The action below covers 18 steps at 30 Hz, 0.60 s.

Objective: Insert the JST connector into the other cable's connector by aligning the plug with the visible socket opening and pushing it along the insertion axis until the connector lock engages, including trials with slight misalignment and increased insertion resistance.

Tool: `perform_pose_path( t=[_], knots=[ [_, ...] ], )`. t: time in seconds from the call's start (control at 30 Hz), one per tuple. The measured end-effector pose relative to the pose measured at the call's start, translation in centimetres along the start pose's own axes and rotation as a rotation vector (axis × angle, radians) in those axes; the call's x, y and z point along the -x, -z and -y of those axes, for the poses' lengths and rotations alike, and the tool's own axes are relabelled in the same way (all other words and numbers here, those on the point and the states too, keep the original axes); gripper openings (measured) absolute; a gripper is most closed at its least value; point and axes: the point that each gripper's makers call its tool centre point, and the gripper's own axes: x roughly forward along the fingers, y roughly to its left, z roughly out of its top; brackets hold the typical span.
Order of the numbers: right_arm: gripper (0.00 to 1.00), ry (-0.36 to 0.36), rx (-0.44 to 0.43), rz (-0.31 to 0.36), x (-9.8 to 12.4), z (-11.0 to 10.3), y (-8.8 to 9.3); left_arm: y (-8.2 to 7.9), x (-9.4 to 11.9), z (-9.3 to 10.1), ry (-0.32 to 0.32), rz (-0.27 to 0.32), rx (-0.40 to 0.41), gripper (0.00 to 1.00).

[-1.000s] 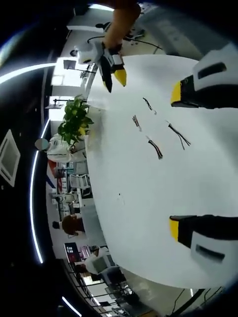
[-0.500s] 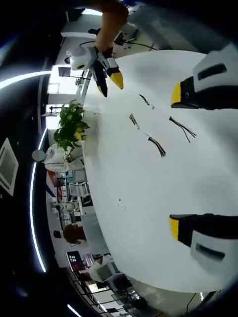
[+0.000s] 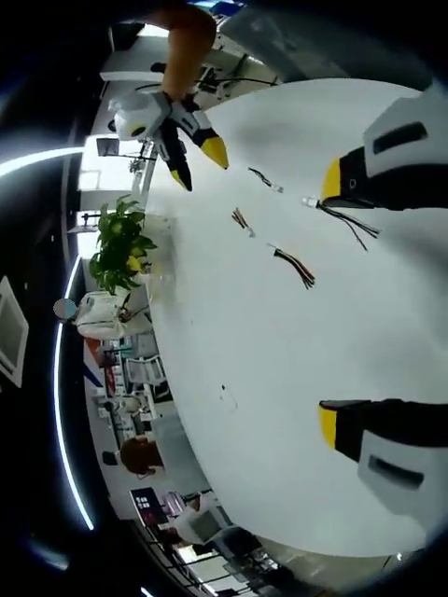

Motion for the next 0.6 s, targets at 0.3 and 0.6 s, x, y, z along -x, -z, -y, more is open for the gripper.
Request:
perform_pose_path(
  t=[0.3,0.6],
  knots=[
    [0.53,-0.03,0.009,0.018,-1.3,0.3,-0.6,-1.0,-1.7,0.0,0.058,0.063,-0.038,0.8],
    [0.5,-0.09,0.069,0.029,-2.6,0.1,-0.7,-1.3,-2.9,-0.2,0.114,0.1,0.042,0.78]
  ],
)
